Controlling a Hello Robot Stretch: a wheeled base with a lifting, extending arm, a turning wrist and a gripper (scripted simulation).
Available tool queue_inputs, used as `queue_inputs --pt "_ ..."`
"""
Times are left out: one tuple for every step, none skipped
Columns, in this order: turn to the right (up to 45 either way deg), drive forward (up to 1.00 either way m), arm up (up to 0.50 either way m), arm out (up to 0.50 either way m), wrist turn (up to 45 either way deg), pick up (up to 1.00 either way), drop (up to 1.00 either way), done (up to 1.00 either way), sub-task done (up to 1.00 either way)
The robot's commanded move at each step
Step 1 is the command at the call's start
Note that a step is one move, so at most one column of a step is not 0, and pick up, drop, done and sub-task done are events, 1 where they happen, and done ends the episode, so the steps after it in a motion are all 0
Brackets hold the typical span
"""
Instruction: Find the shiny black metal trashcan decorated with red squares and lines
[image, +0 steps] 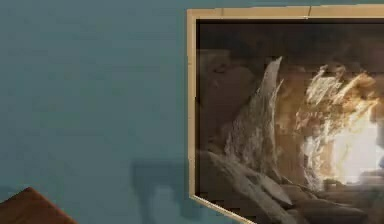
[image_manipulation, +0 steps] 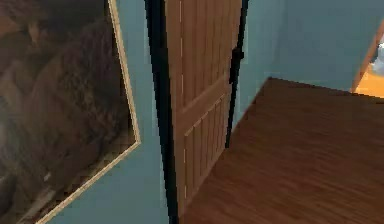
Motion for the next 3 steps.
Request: queue_inputs --pt "45.0 0.00 0.00 0.00 0.0 0.00 0.00 0.00 0.00" --pt "45.0 0.00 0.00 0.00 0.0 0.00 0.00 0.00 0.00" --pt "45.0 0.00 0.00 0.00 0.0 0.00 0.00 0.00 0.00"
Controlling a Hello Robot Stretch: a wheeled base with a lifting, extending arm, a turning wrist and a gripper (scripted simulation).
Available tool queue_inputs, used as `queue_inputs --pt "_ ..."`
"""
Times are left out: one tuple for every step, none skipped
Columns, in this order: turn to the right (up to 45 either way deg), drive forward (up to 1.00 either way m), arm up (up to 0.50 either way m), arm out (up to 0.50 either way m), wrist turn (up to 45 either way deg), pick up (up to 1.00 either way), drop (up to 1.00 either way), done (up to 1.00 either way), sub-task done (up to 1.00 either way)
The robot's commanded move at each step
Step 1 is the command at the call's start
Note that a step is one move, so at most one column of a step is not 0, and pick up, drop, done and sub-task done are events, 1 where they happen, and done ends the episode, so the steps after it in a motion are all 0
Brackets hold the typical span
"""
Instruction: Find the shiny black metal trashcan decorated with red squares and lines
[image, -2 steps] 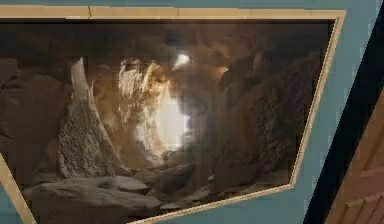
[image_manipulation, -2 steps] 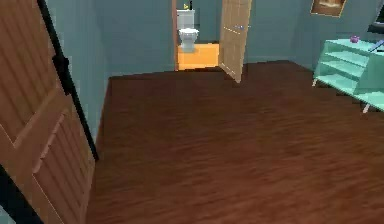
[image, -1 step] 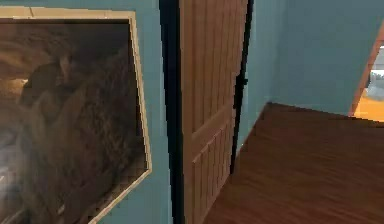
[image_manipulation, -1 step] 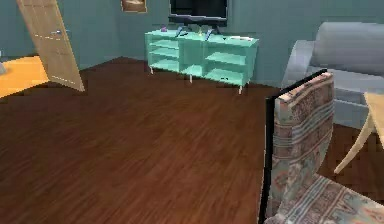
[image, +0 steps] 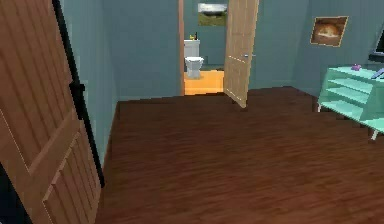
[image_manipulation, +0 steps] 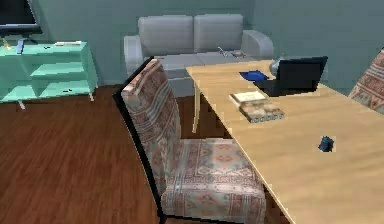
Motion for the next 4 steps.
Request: queue_inputs --pt "3.0 0.00 0.00 0.00 0.0 0.00 0.00 0.00 0.00" --pt "0.0 1.00 0.00 0.00 0.0 0.00 0.00 0.00 0.00" --pt "0.0 1.00 0.00 0.00 0.0 0.00 0.00 0.00 0.00" --pt "0.0 1.00 0.00 0.00 0.0 0.00 0.00 0.00 0.00"
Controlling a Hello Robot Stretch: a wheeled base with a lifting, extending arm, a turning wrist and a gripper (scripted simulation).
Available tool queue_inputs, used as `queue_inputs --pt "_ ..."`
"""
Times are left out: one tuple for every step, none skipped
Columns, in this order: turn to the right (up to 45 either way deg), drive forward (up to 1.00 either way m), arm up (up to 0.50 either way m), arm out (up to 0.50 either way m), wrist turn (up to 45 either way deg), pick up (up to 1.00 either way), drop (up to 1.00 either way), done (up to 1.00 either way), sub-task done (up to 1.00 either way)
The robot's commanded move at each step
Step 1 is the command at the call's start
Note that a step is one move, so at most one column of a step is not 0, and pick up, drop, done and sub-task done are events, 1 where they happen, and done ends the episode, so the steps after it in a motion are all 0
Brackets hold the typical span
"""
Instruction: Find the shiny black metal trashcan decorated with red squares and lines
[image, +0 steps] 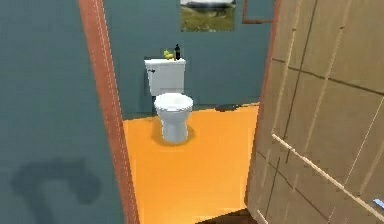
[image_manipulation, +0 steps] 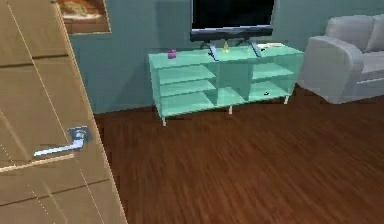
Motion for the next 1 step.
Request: queue_inputs --pt "3.0 0.00 0.00 0.00 0.0 0.00 0.00 0.00 0.00"
